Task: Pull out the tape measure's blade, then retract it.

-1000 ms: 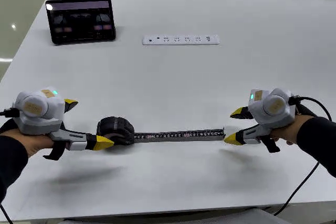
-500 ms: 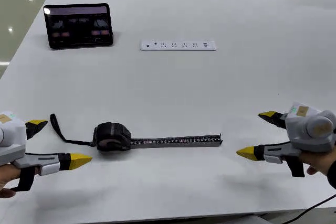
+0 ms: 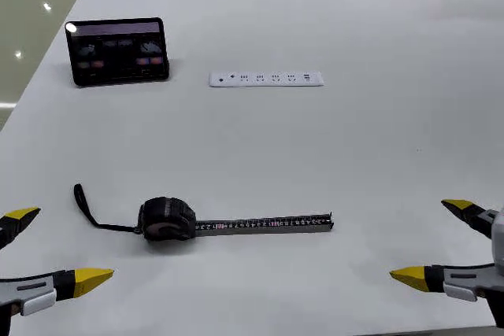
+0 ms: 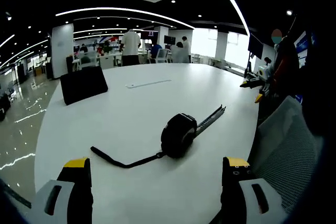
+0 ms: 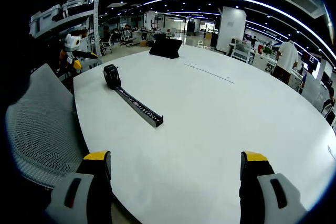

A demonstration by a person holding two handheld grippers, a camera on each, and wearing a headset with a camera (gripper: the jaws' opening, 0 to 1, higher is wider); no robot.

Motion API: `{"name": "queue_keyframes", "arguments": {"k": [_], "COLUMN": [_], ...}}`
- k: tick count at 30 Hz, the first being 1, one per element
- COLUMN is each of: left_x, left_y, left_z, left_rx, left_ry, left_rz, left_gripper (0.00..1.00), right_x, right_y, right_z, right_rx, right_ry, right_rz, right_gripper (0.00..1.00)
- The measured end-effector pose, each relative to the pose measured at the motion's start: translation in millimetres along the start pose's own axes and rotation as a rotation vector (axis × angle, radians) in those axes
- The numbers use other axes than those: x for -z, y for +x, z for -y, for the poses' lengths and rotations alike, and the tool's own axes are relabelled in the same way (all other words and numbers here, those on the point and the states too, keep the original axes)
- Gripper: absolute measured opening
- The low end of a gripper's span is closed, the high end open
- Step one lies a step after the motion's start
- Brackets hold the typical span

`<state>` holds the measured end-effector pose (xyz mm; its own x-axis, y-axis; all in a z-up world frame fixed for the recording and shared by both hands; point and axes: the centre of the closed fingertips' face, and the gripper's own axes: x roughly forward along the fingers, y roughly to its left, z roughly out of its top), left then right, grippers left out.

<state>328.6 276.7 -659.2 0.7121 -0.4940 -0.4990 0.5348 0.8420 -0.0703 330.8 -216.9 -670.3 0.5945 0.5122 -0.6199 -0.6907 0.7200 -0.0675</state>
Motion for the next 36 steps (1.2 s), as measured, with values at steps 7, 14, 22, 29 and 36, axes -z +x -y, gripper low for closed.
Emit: {"name": "queue_keyframes", "arguments": {"k": [7,14,22,29,36], "left_x": [1.6,-4.1,3.4,6.3,1.1], "left_y": [1.0,4.4,3.6,-0.2,2.0], "left_z": [-8.1,-7.6,-7.1,-4.3,-6.8], "left_rx": [-0.028,-0.037,-0.045,-0.034,-0.034], "left_ry": [-0.035,-0.042,-0.051,-0.048,-0.038], "left_rz": [0.017,0.037,0.034,0.026,0.024], "left_gripper": [1.00,1.00,1.00,1.00,1.00], "right_x": [7.2,6.4,9.9,14.6,21.6], "right_y": [-3.4,-1.9,-4.5,-9.4,-15.7], "right_z": [1.5,1.8,5.4,3.4,2.9], "right_rx": [0.012,0.015,0.025,0.029,0.038], "right_ry": [0.033,0.009,0.010,0.011,0.029], "right_rz": [-0.007,-0.011,-0.009,-0.005,-0.007], "right_gripper": [1.00,1.00,1.00,1.00,1.00]}}
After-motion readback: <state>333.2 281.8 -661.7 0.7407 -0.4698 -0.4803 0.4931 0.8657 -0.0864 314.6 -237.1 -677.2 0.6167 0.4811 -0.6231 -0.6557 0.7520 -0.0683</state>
